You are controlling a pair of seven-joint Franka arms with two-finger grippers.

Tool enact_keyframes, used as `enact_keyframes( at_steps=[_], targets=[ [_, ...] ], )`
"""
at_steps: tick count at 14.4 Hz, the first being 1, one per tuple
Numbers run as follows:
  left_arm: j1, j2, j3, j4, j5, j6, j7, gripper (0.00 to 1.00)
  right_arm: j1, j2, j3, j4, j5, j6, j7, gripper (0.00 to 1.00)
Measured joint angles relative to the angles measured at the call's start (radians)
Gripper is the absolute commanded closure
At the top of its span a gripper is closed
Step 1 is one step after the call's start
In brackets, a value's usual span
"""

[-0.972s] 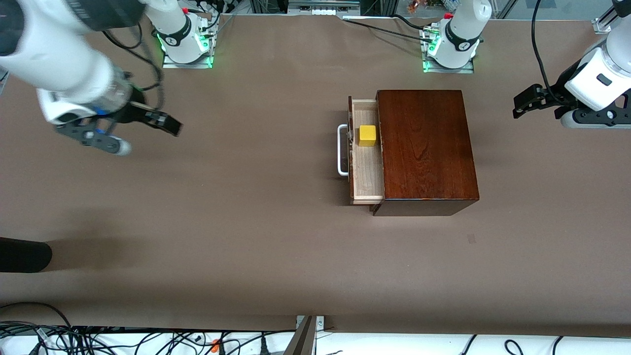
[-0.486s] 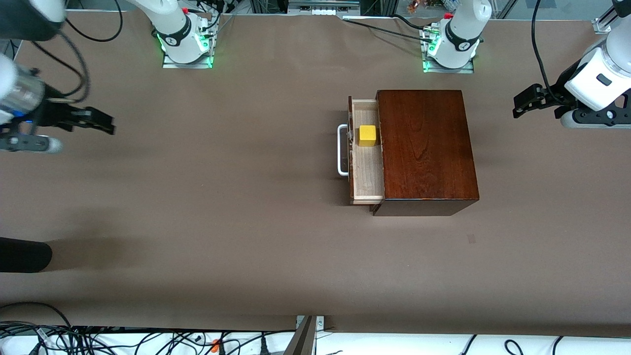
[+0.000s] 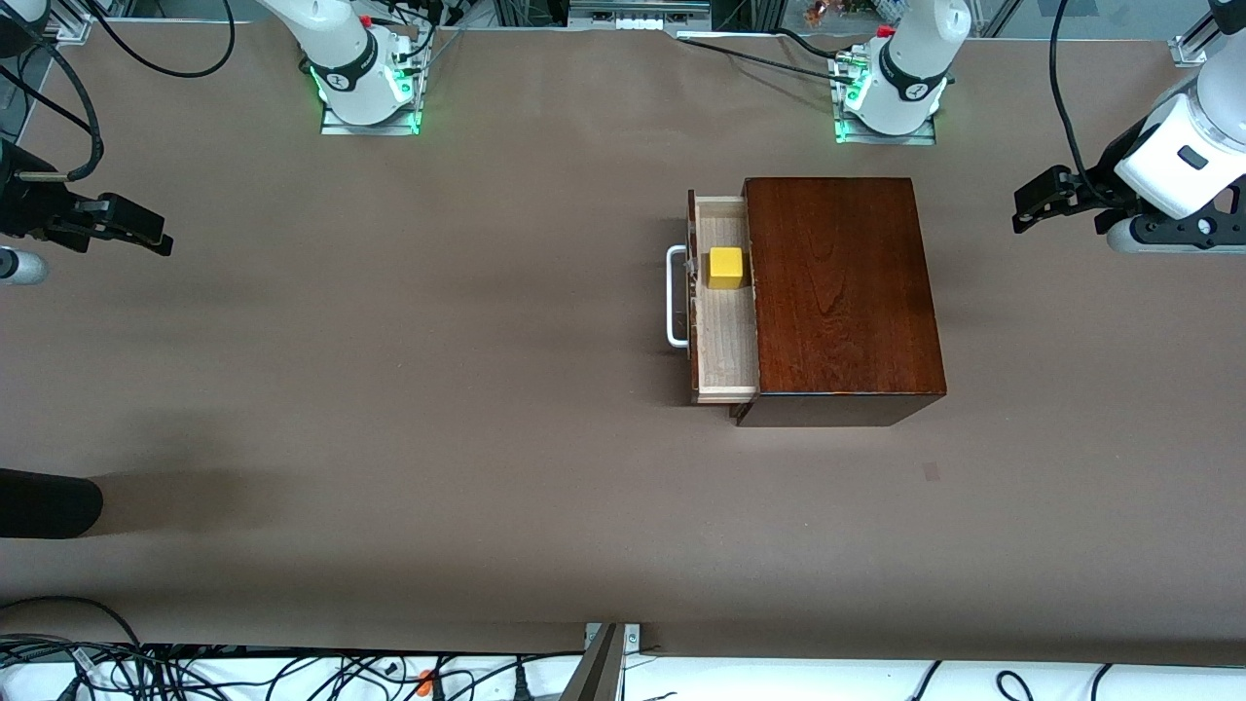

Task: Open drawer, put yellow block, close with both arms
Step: 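Move the left gripper to the drawer front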

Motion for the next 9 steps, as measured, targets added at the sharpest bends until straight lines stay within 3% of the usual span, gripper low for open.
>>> enact_keyframes(
  at_steps=[9],
  targets=[
    [-0.013,0.044,-0.029,0.0,-0.102,-0.003,0.006,0.0,-0.001,0.0,0.003,0.0,-0.001,0.0,0.001,0.0]
  ],
)
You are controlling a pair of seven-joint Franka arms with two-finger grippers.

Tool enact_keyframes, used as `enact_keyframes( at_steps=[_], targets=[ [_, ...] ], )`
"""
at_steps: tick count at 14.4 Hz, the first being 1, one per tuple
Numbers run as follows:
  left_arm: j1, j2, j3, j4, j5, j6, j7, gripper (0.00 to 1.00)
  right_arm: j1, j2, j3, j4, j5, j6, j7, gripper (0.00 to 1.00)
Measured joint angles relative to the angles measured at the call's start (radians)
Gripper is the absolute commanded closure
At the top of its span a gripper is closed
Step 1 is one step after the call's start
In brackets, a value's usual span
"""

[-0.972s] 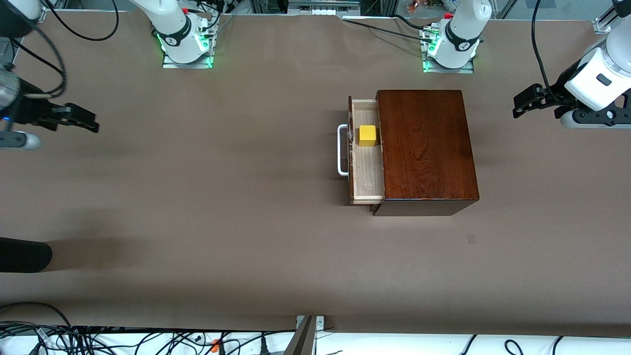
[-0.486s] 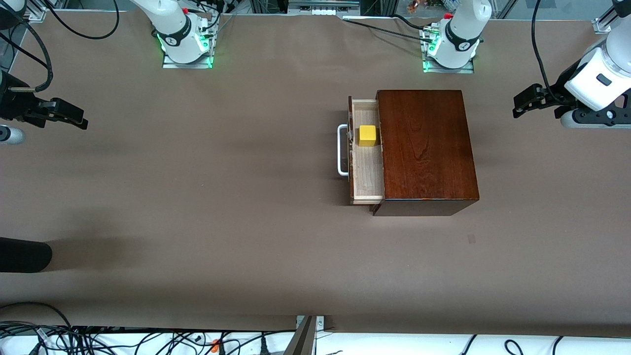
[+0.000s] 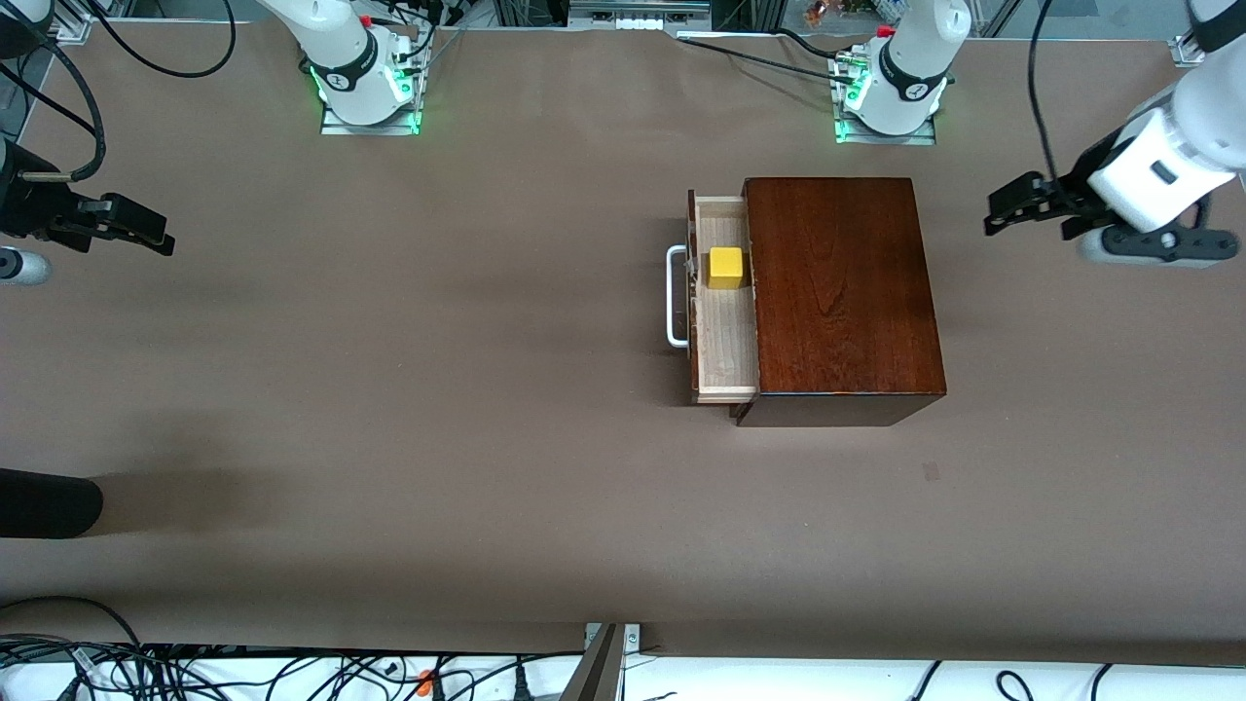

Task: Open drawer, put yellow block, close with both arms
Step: 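Move the left gripper to the drawer front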

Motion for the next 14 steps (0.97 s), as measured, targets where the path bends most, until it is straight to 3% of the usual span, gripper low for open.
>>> enact_keyframes(
  at_steps=[4,8,14],
  targets=[
    [-0.057,0.063,-0.099,0.004,-0.057,0.004,0.002,0.0,0.0,0.0,0.0,0.0,0.0,0.005,0.001,0.0],
    [-0.151,0.179,-0.198,0.073,-0.058,0.082,0.078,0.0,0.0,0.0,0.001,0.0,0.0,0.011,0.001,0.0],
    [-0.247,0.367,-0.21,0.106,-0.058,0.321,0.538,0.0,0.0,0.0,0.001,0.0,0.0,0.023,0.001,0.0]
  ],
)
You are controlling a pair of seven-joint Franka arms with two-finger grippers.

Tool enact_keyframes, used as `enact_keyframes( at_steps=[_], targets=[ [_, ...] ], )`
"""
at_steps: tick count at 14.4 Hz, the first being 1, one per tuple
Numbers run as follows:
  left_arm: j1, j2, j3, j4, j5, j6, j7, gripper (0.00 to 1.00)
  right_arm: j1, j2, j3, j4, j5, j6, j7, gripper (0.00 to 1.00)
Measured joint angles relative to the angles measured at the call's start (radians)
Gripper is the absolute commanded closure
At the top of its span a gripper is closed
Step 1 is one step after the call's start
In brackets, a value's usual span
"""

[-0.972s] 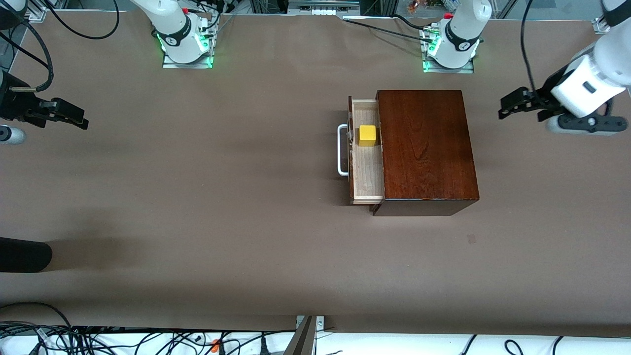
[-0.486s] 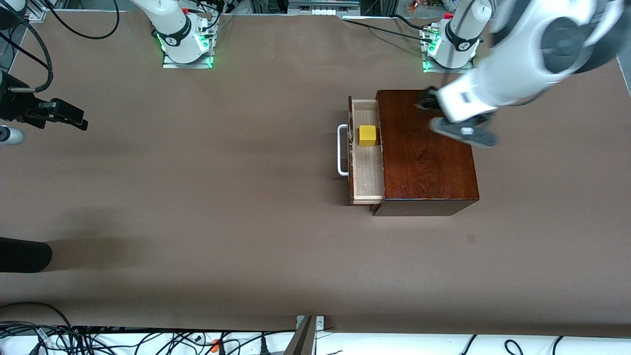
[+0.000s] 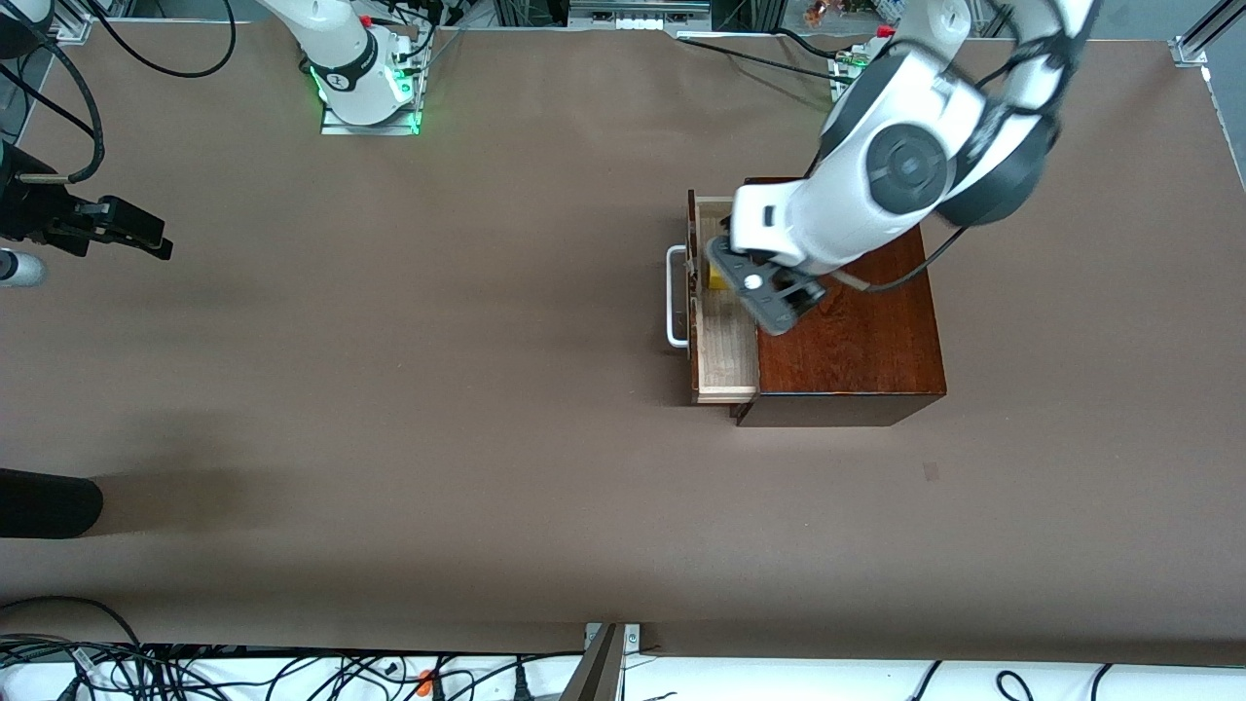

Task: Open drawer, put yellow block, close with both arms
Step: 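Move the left gripper to the drawer front, then push the drawer shut with the left gripper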

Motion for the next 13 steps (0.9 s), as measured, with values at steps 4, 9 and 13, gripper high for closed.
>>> enact_keyframes(
  at_steps=[4,9,13],
  targets=[
    [-0.107,0.108,-0.003,0.003,0.0,0.228,0.179,0.0,0.0,0.0,0.0,0.0,0.0,0.001,0.0,0.0],
    [-0.183,0.188,-0.005,0.004,0.085,0.328,0.301,0.0,0.0,0.0,0.0,0.0,0.0,0.001,0.0,0.0],
    [-0.2,0.222,-0.004,0.001,0.163,0.328,0.372,0.0,0.0,0.0,0.0,0.0,0.0,0.001,0.0,0.0]
  ],
)
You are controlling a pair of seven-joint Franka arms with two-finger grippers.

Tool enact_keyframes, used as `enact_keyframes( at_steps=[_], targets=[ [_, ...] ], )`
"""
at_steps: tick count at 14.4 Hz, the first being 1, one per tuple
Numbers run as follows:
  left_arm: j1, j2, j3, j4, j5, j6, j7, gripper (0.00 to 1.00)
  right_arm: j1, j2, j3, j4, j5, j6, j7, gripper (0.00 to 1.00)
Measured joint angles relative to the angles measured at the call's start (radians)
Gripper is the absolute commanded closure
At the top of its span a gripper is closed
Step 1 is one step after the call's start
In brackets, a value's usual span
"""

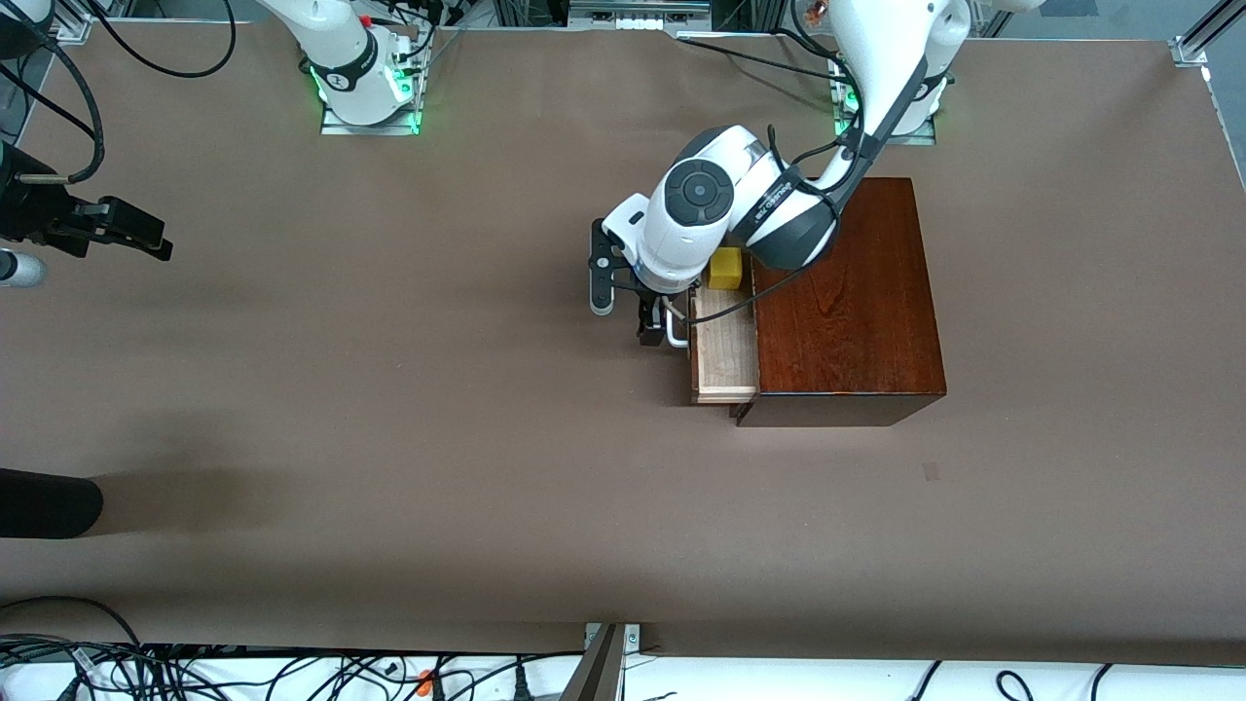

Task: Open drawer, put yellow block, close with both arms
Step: 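Push the drawer shut with the left gripper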

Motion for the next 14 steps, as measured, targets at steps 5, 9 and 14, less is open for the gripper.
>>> enact_keyframes(
  at_steps=[5,9,14],
  targets=[
    [0.007,0.006,0.014,-0.008,0.026,-0.07,0.035,0.0,0.0,0.001,0.0,0.0,0.0,0.0,0.0,0.0],
    [0.032,-0.008,0.022,-0.004,0.059,-0.172,0.035,0.0,0.0,0.005,0.0,0.0,0.0,0.0,0.0,0.0],
    [0.085,-0.026,0.025,-0.004,0.06,-0.232,0.039,0.0,0.0,0.005,0.0,0.0,0.0,0.0,0.0,0.0]
  ],
)
